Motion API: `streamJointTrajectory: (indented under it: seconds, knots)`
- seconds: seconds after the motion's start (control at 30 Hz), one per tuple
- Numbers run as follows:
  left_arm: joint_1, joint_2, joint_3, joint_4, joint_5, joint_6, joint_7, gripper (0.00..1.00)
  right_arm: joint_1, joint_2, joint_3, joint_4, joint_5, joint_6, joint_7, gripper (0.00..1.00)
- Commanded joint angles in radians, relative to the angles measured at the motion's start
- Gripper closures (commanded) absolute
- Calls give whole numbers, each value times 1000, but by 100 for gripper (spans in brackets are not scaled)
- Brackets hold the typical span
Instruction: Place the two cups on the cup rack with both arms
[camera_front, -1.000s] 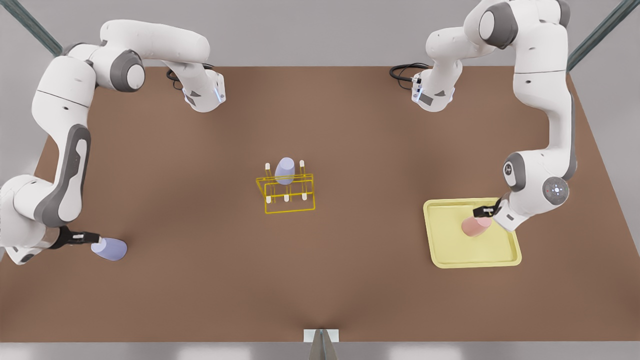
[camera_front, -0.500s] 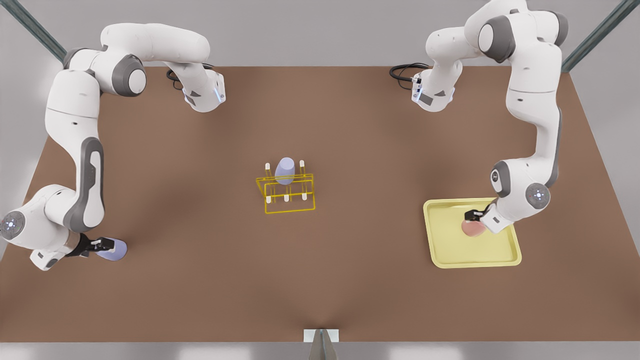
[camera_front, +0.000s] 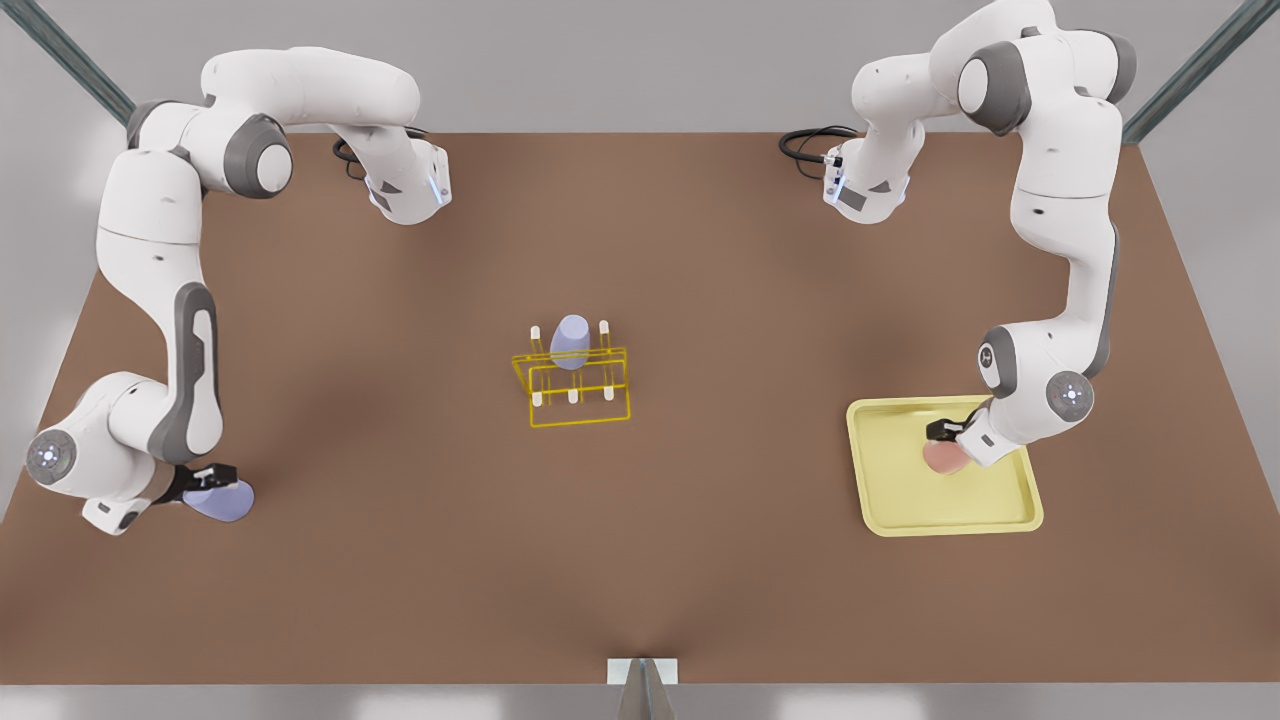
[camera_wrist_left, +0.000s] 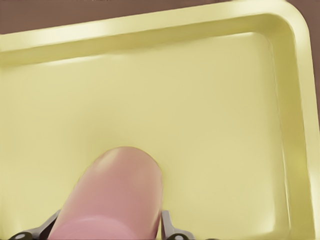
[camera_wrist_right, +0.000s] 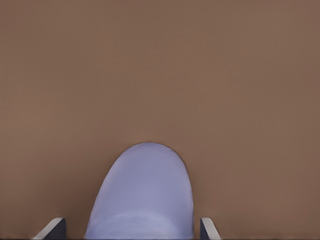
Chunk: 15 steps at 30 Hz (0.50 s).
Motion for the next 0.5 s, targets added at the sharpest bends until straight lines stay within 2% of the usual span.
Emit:
streamJointTrajectory:
  seconds: [0.0, 0.17, 0.2, 0.37, 0.47]
  knots:
    - [-1, 1, 0, 0, 1, 7, 28, 12, -1, 0, 0, -8, -1, 10, -21, 0]
    - [-1, -2, 0, 0, 1, 7, 27, 12, -3, 7, 0, -7, 0, 40, -23, 0]
    - [-1, -3, 0, 1, 0, 7, 25, 17, -9, 9, 0, -10, 2, 66, -17, 0]
    - [-1, -16, 0, 3, 3, 7, 27, 17, -10, 27, -2, -17, 3, 112, 6, 0]
    - [-1, -16, 0, 4, 3, 9, 27, 21, -10, 33, -2, -17, 3, 112, 5, 0]
